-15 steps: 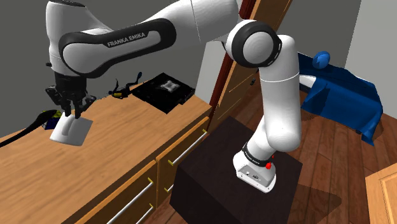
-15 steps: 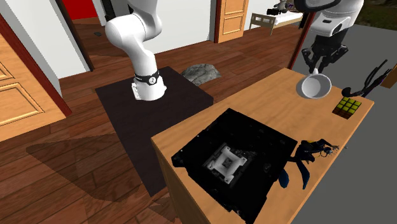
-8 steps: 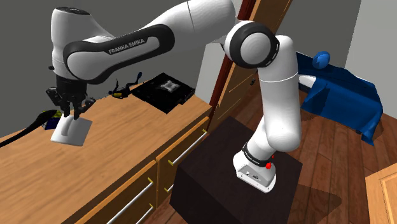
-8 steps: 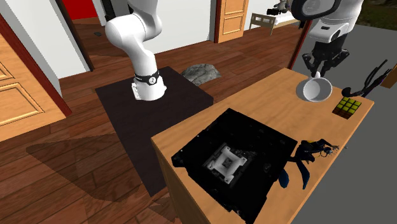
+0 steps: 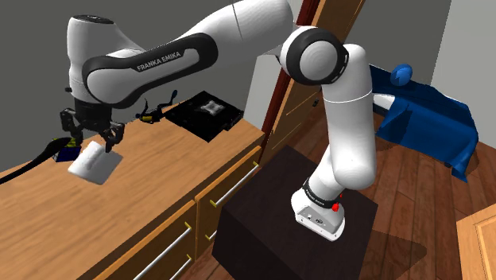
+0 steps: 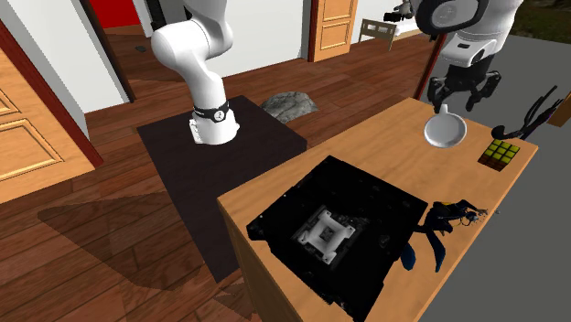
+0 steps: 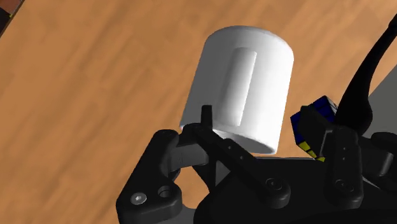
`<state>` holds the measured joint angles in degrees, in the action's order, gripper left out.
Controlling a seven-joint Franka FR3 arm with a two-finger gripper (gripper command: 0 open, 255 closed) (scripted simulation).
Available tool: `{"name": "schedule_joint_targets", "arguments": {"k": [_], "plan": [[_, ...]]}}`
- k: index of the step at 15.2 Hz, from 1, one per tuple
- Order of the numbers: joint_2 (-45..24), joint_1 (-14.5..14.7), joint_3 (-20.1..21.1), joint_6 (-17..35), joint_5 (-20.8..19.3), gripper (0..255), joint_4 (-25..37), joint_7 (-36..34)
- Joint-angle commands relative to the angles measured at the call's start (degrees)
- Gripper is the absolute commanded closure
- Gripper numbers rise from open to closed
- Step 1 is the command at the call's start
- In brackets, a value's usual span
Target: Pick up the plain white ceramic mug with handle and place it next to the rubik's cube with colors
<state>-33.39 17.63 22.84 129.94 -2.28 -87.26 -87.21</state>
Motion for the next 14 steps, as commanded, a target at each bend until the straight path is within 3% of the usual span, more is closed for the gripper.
{"name": "schedule_joint_targets", "arguments": {"k": [1,4,8,14], "plan": [[-0.31,-0.08,0.06,-0.51,0.13,0,-0.56,0.19],[-0.93,0.53,-0.03,-0.51,-0.18,0,0.15,-0.34],[3.35,-1.05,0.78,-5.33,1.23,0,0.73,0.45],[3.35,-1.05,0.77,-5.33,1.23,0,0.73,0.45]]}}
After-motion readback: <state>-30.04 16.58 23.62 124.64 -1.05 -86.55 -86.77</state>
